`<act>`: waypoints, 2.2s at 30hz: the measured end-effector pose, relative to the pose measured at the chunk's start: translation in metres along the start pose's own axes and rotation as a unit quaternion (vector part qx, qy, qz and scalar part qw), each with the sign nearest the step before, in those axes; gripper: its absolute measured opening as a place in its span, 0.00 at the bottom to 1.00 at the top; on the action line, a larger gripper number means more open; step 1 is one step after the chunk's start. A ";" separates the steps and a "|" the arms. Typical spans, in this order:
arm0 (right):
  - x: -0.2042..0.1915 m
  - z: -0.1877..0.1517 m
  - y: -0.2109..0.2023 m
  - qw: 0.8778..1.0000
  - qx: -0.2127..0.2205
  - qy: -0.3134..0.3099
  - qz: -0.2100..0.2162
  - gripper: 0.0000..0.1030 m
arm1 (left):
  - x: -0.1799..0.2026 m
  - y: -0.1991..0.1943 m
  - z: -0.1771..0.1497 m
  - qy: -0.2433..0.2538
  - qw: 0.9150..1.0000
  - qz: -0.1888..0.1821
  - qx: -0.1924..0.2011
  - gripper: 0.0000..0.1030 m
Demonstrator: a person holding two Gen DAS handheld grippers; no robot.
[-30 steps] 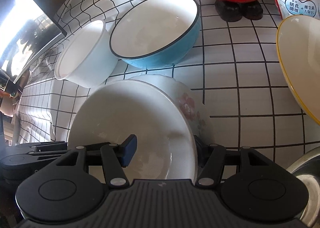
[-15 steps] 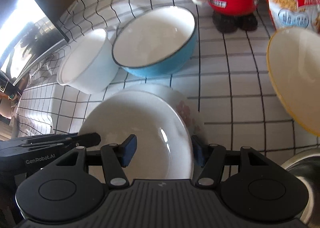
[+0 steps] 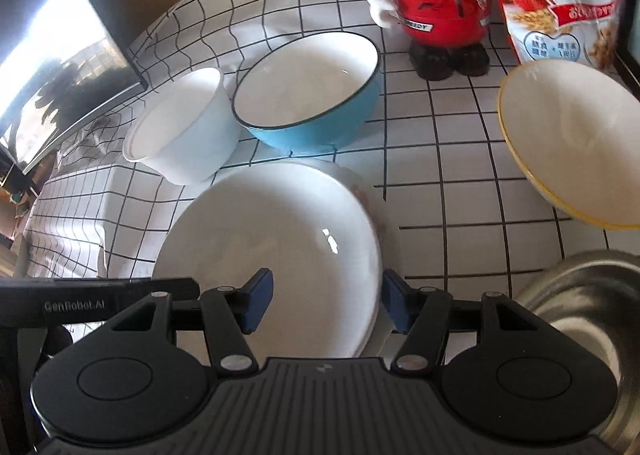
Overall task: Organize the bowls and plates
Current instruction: 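Lower the white bowl onto the floral plate and open both tools, then move both tools to the rim of the steel bowl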
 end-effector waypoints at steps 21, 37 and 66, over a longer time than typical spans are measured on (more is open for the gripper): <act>-0.028 -0.034 -0.082 0.950 0.221 -0.084 -0.206 0.64 | -0.007 -0.052 -0.005 0.047 0.971 -0.064 0.225 0.24; 0.093 -0.061 -0.160 0.948 0.244 -0.063 -0.195 0.74 | 0.158 -0.028 -0.076 0.112 0.973 -0.126 0.155 0.16; 0.209 -0.111 -0.107 0.987 0.137 0.079 -0.009 0.74 | 0.181 0.080 -0.105 -0.021 0.999 -0.004 0.023 0.25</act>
Point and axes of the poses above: each gripper's, at about its wrist camera, not at the fingertips, and y roughly the way its jaws point, x to its right, z to its top, the point moved 6 cm from there along y, roughly the way its jaws point, and after that the axes turned 2 degrees about -z, right-handed, at the moved point
